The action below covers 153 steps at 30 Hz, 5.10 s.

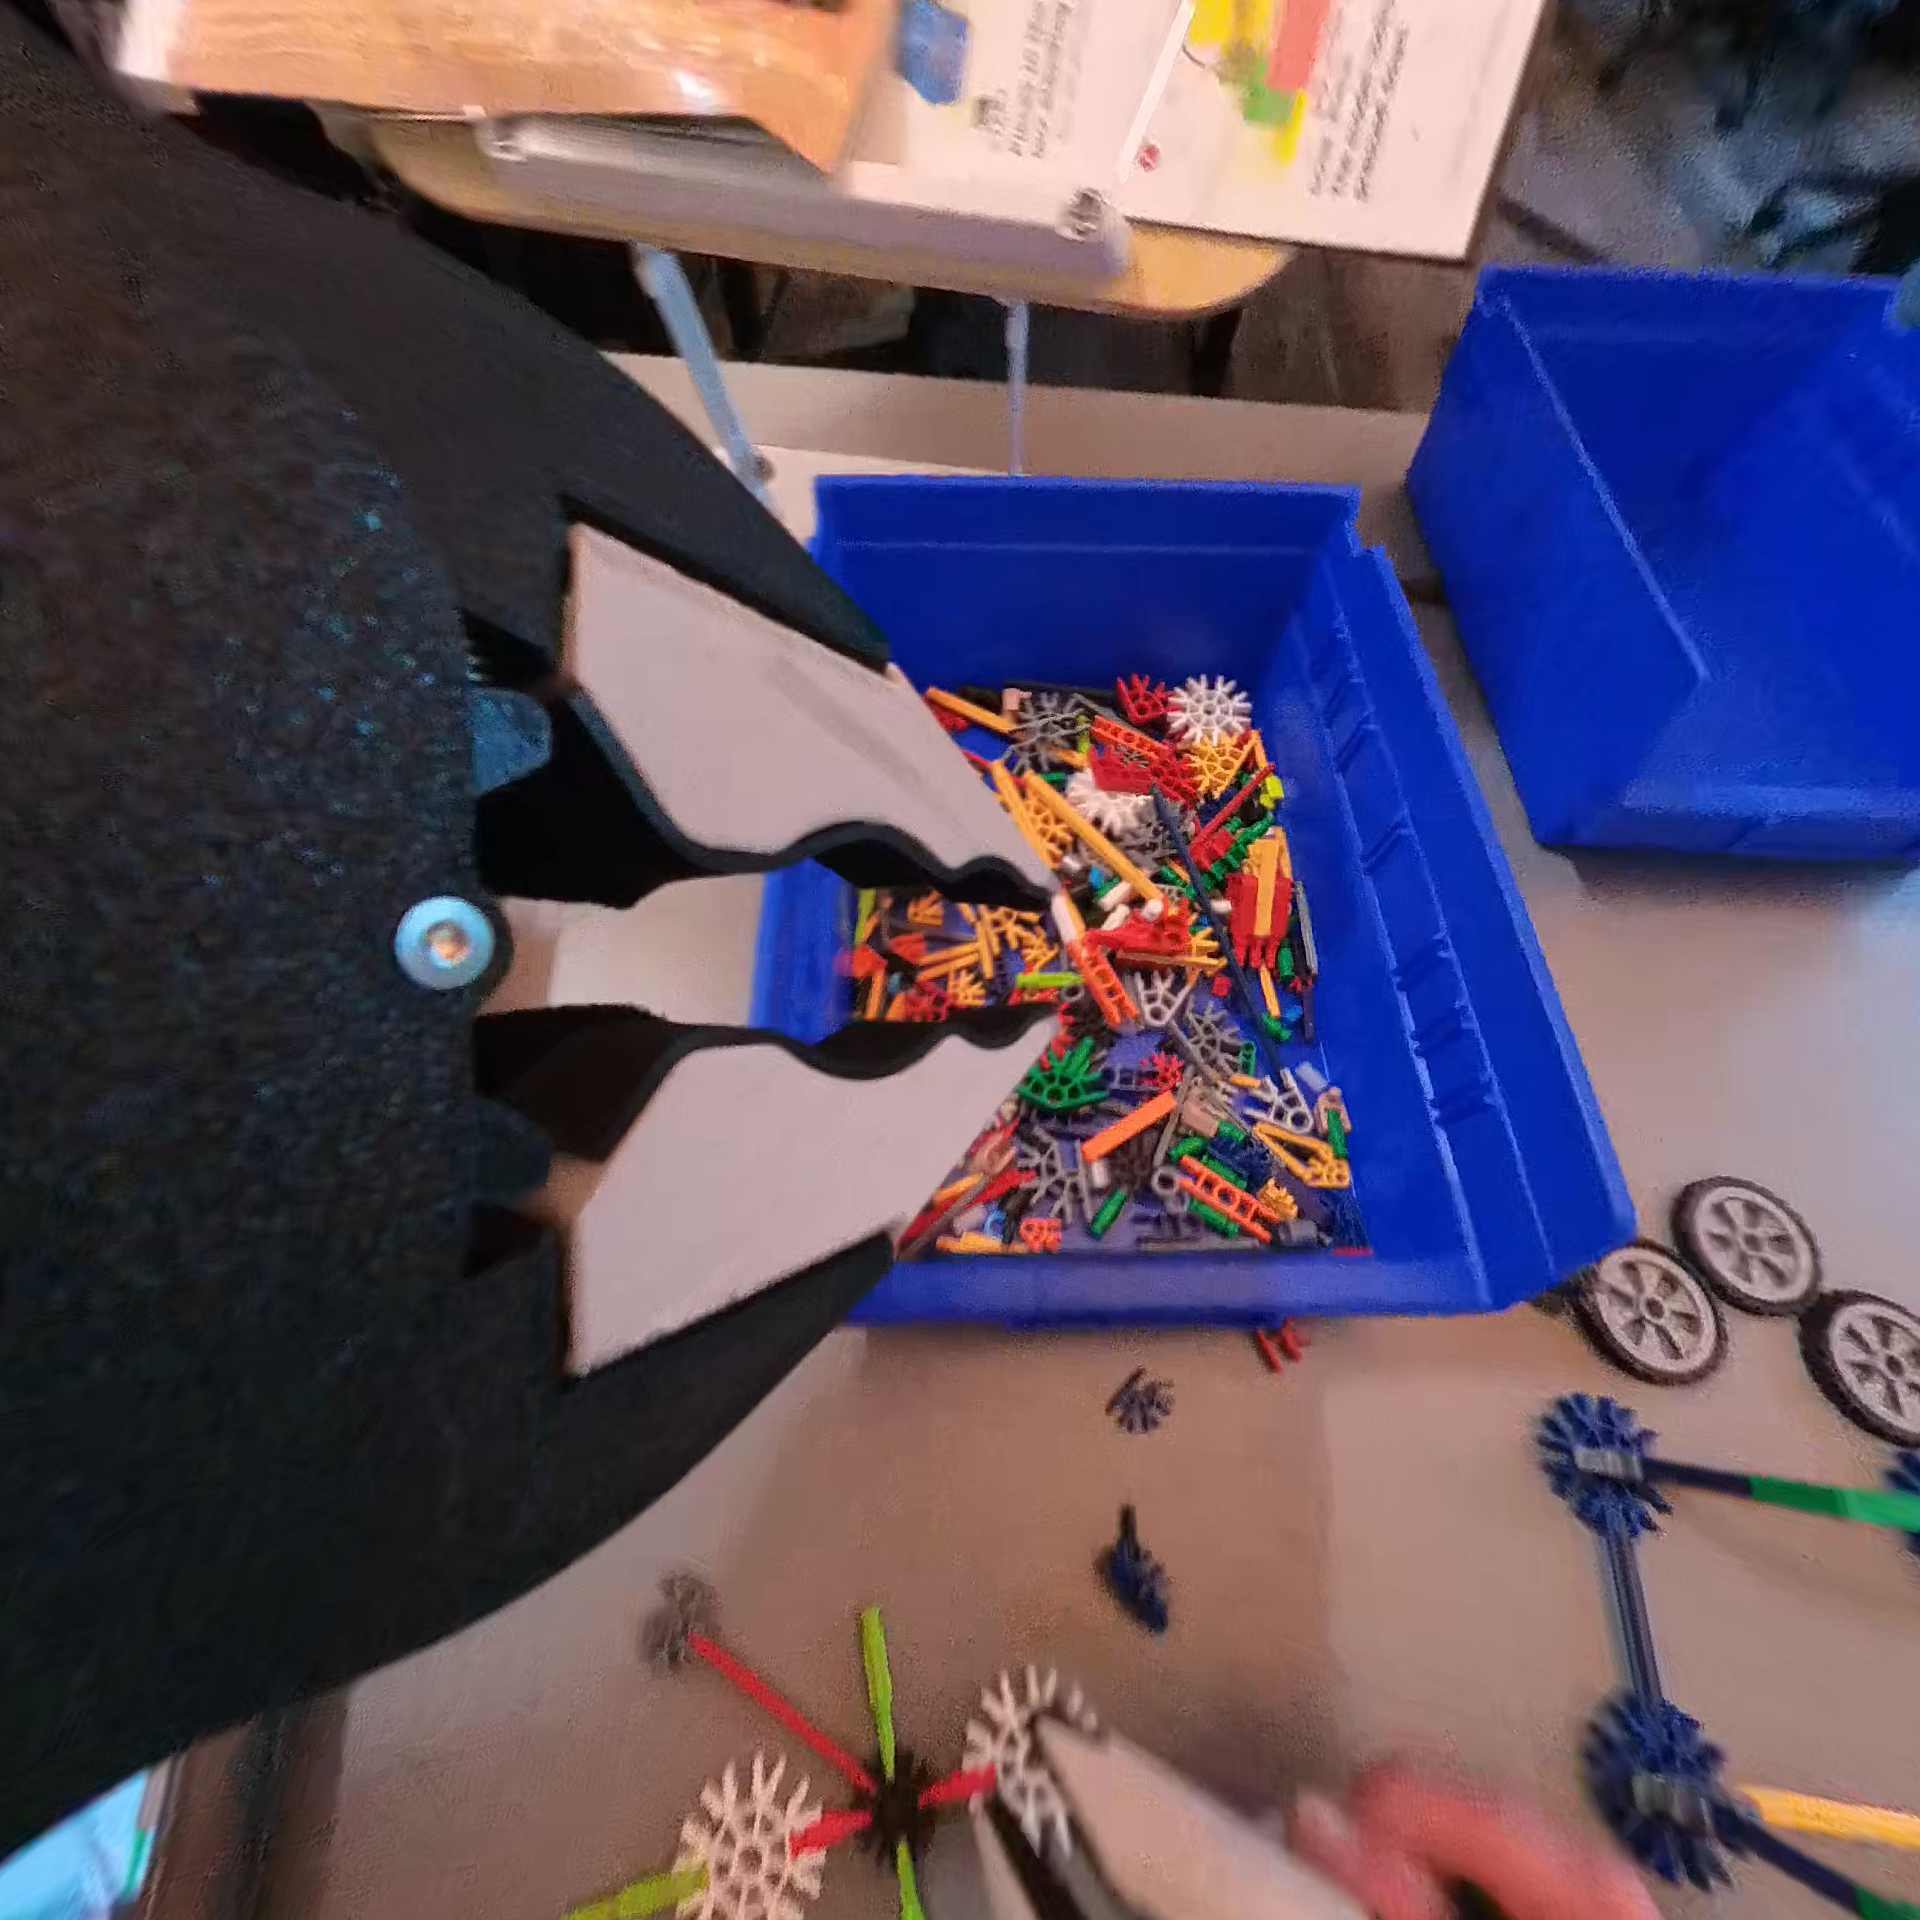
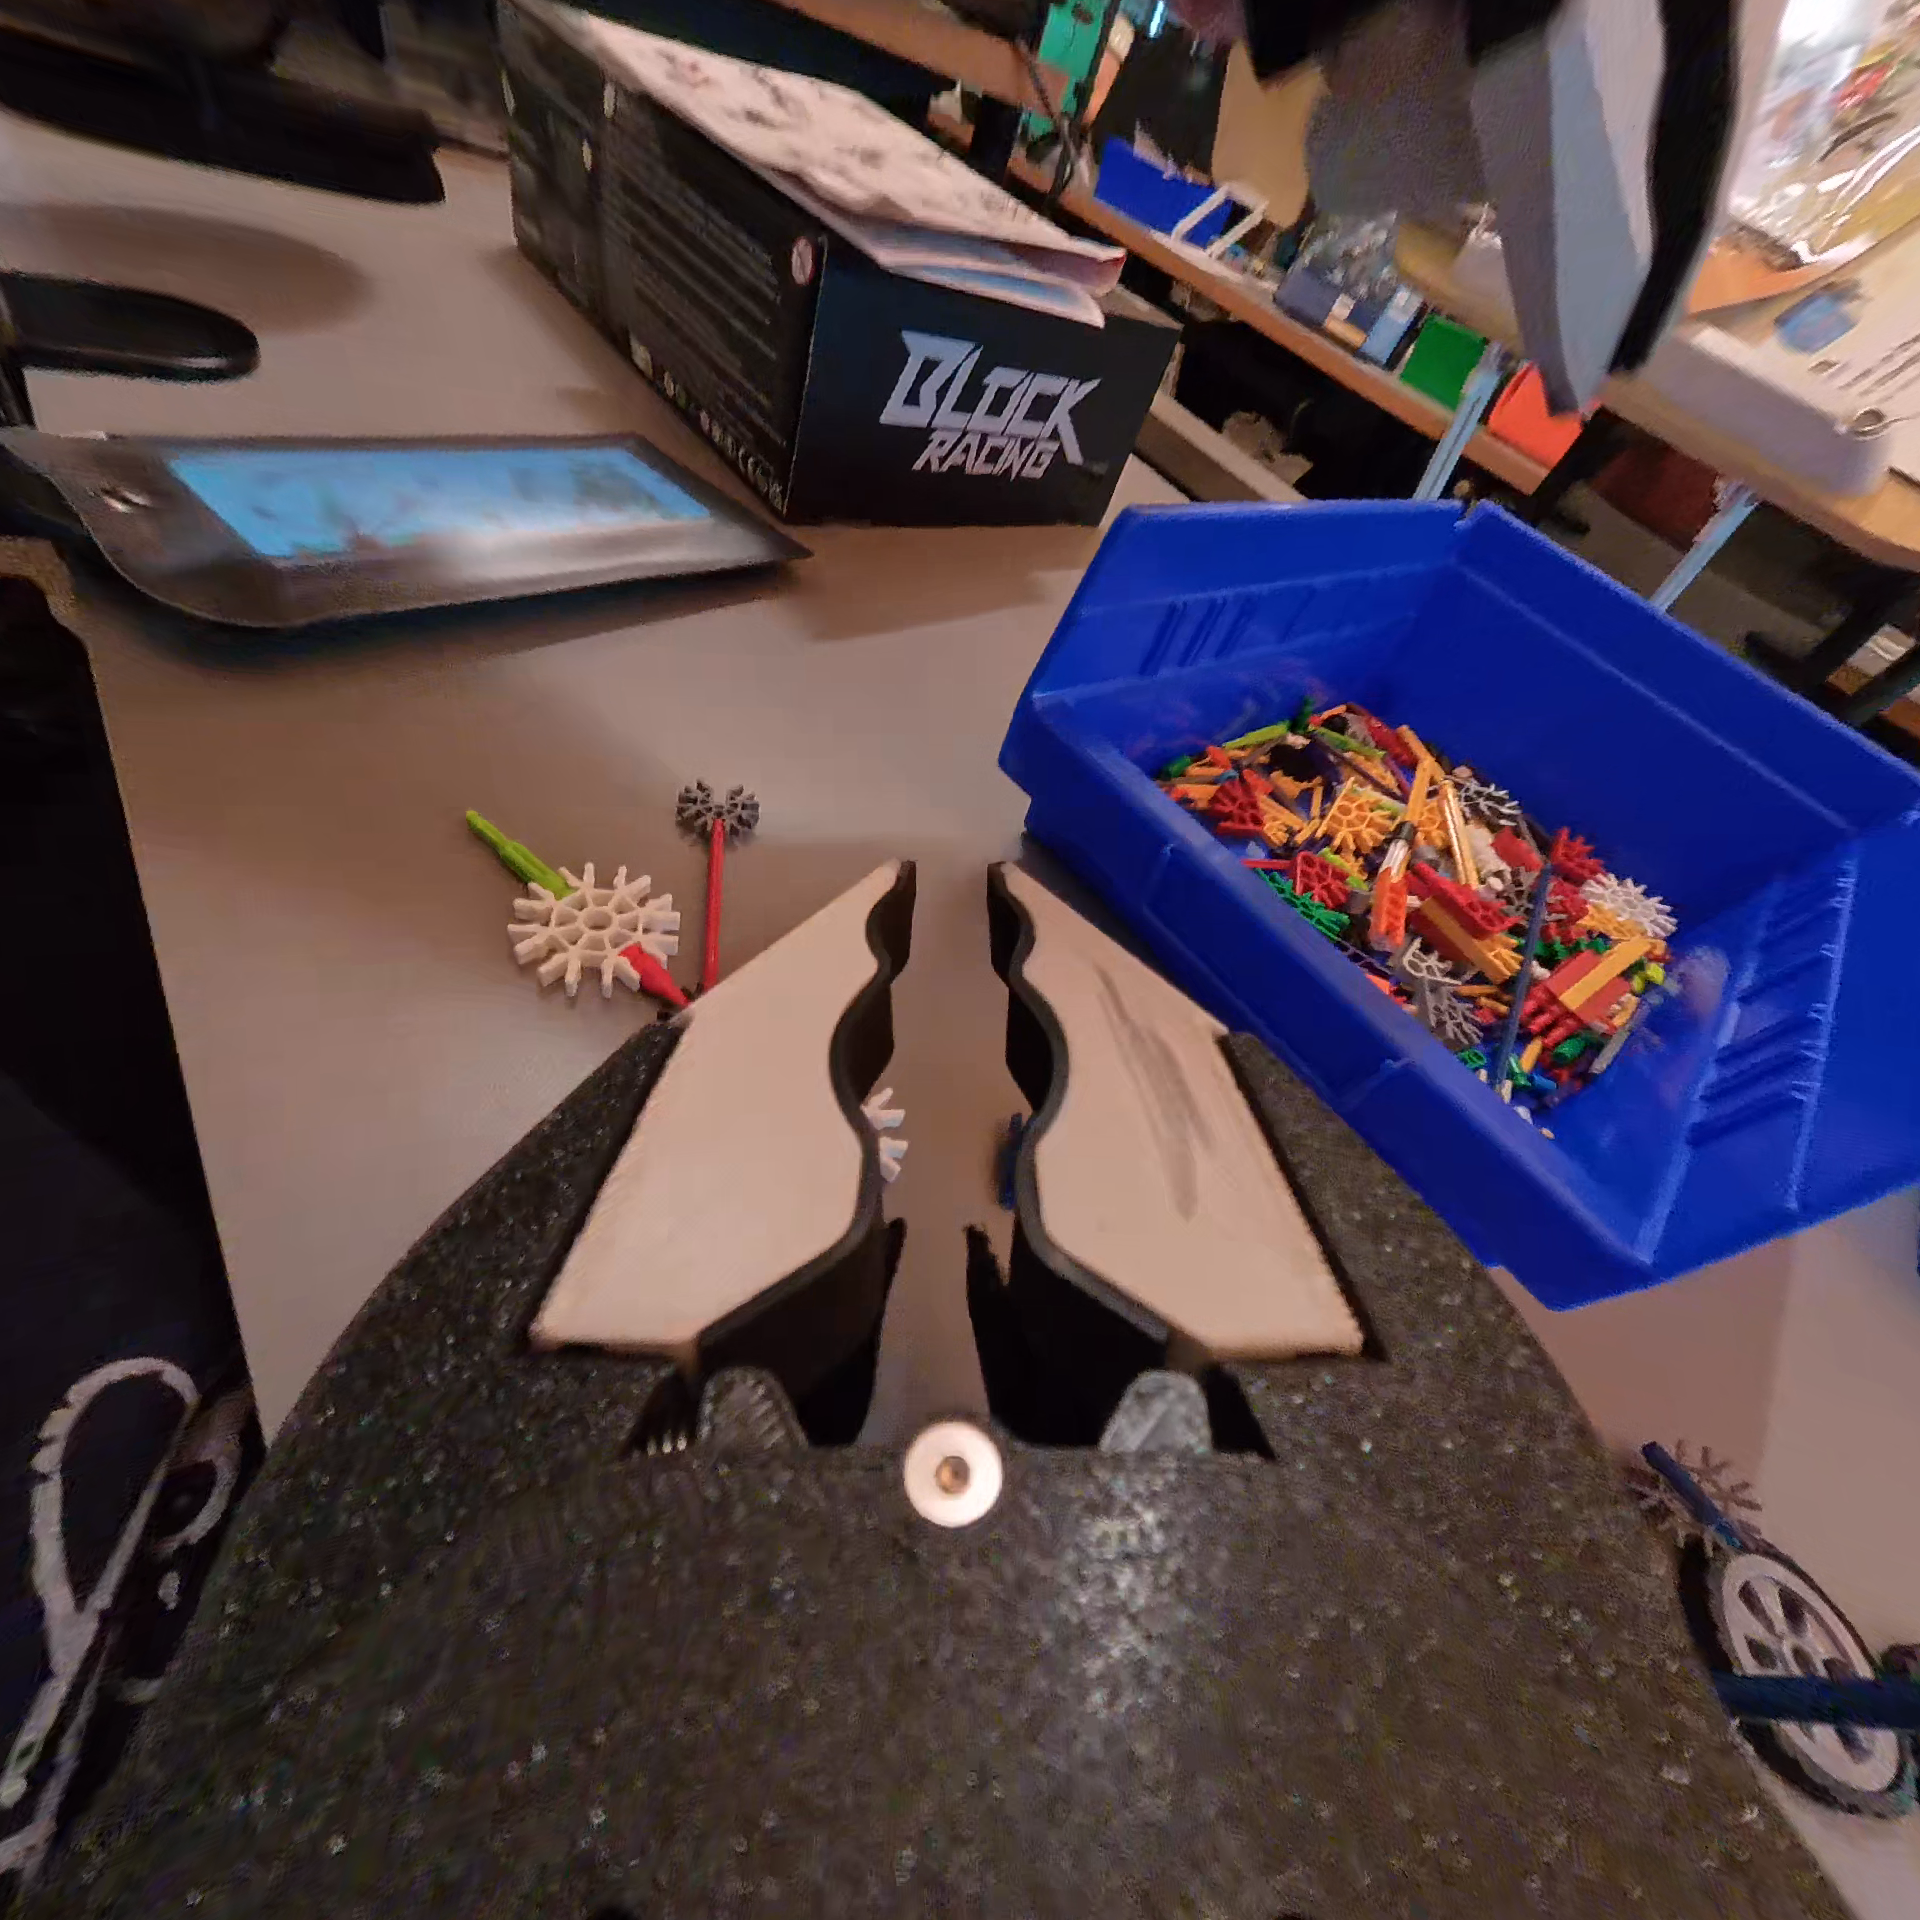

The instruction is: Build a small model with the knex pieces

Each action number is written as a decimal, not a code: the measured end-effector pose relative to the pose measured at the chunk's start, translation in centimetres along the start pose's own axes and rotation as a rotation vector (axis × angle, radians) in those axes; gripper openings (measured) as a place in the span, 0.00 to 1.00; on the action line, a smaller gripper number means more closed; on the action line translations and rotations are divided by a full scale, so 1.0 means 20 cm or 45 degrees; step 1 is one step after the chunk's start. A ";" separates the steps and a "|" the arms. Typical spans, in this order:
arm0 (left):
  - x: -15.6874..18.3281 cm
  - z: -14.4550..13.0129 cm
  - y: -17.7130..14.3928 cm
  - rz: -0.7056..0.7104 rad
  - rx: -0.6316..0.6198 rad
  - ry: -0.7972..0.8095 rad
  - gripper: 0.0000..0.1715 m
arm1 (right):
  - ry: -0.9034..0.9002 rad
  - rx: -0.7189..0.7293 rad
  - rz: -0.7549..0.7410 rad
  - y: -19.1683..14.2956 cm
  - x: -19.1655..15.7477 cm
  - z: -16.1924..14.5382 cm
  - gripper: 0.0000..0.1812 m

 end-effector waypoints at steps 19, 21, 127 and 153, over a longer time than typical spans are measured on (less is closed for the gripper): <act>0.04 -0.20 0.71 -0.744 -0.459 0.551 0.21 | 0.070 0.134 -0.036 -0.06 0.07 0.03 0.06; 0.05 -0.19 0.73 -0.751 -0.433 0.565 0.21 | 0.080 0.140 -0.036 -0.06 0.07 0.04 0.05; 0.86 -0.36 0.25 -0.591 -0.243 1.361 0.05 | 0.035 0.062 -0.072 -0.12 0.04 -0.01 0.02; 0.87 -0.37 0.25 -0.688 -0.315 1.347 0.05 | 0.032 0.091 -0.090 -0.13 0.05 0.00 0.02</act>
Point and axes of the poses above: each gripper's, where its closed fingertips meet, y out along the fingers, z out of its top, x = y × z across the jaws, the point moved 3 cm from there along -y, back along the fingers, and after that the axes turned 1 degree about -x, right-handed, at the moved point
